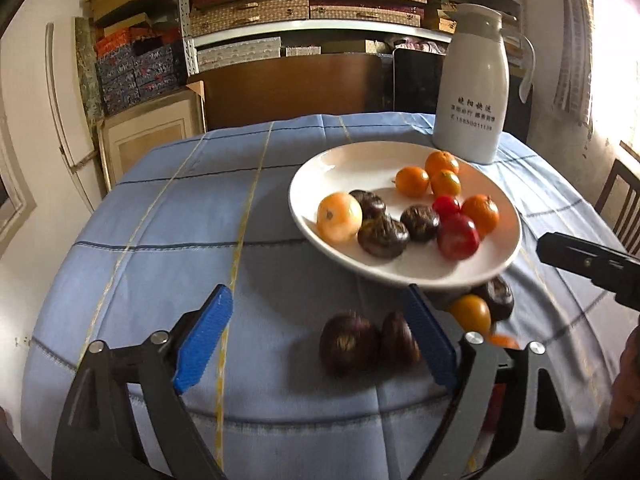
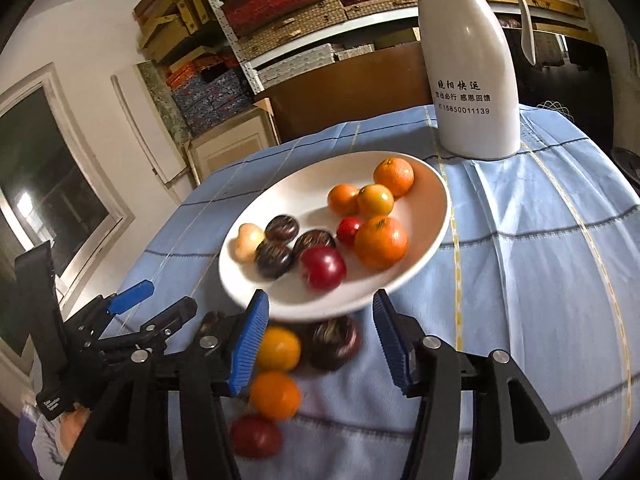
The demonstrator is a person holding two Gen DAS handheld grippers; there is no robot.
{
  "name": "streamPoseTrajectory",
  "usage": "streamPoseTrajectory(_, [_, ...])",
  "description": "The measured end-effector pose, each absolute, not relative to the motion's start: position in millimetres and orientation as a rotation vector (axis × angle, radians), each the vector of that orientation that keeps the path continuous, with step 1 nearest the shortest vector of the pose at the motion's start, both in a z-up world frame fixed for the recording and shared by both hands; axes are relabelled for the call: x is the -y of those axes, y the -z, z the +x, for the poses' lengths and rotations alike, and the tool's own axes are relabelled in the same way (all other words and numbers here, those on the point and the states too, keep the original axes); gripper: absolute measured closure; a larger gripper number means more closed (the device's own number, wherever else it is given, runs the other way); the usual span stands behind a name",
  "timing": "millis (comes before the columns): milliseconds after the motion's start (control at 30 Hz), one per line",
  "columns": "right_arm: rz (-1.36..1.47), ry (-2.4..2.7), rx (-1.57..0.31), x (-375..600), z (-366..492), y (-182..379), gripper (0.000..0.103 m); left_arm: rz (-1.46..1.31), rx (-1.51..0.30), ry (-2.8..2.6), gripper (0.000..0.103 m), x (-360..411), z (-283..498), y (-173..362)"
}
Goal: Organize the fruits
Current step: 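Withdraw the left gripper to the pile while the right gripper grasps a red fruit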
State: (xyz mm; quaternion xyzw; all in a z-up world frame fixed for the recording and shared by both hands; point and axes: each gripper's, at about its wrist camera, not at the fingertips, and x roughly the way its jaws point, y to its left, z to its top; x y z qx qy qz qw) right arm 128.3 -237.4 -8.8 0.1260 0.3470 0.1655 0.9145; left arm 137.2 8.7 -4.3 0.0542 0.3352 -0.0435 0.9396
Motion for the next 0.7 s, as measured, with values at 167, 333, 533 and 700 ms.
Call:
streamPoseTrajectory(167, [0.228, -0.384, -0.731, 229.6, 103.5, 13.0, 0.046, 0.125, -0.662, 0.057, 0.013, -14.1, 113.3, 4.5])
streamPoseTrajectory(333, [0.162, -0.438, -0.76, 211.0, 79.4, 20.6, 0.046, 0.065, -0.664, 0.018, 0.01, -33.6, 105.6, 3.1])
streamPoseTrajectory(533, [0.043, -0.463, -0.814, 183.1, 63.3, 37.0, 0.046, 0.012, -0.666, -0.018, 0.008, -50.2, 104.3, 1.6])
streamPoseTrajectory(700, [0.009, -0.468, -0.836, 173.8, 62.2, 42.6, 0.046, 0.013, -0.669, -0.024, 0.006, -50.0, 103.9, 1.9])
